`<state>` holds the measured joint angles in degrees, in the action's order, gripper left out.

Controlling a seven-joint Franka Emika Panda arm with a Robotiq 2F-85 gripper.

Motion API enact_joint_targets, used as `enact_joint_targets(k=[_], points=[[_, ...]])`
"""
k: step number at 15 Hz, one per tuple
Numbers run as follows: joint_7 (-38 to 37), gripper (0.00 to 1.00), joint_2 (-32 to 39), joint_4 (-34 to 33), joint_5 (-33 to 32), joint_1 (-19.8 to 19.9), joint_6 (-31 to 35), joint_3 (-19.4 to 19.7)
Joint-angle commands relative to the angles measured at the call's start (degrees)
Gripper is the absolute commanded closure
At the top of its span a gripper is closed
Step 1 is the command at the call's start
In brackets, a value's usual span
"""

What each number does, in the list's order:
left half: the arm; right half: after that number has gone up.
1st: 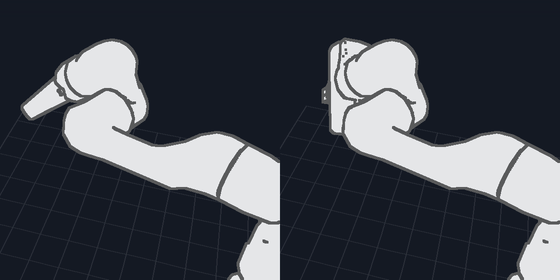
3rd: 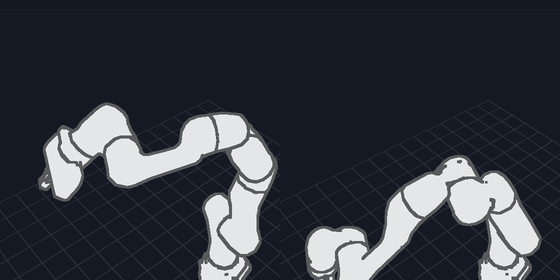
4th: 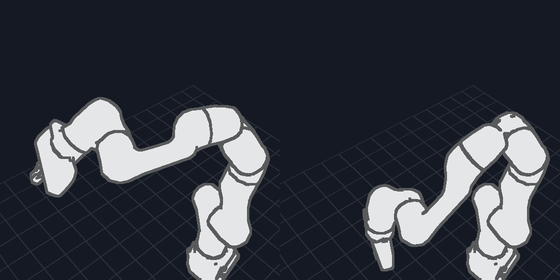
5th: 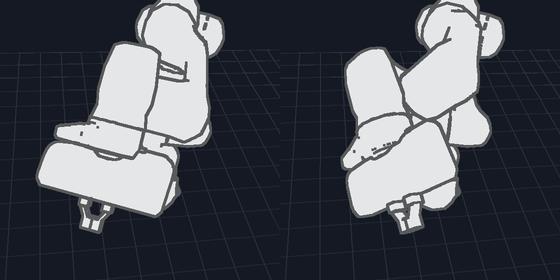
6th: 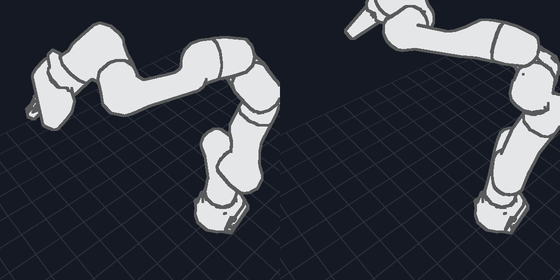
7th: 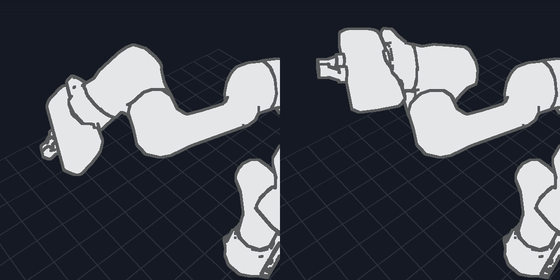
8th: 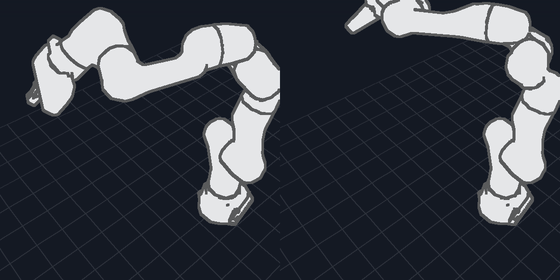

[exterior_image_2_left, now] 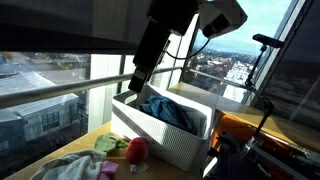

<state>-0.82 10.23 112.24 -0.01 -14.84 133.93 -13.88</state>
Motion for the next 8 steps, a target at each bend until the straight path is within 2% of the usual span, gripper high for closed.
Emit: enact_joint_targets(k=[1,4,8], points=[[-0.62,0.00,11.41,-8.47,-4.92,-2.57,-1.05,0.10],[0.17,0.00,19.52,-14.87,-6.91,-4.55,-2.81,0.76],[1.29,0.00,28.29,-22.78,-6.17,-5.75,-5.29,1.25]])
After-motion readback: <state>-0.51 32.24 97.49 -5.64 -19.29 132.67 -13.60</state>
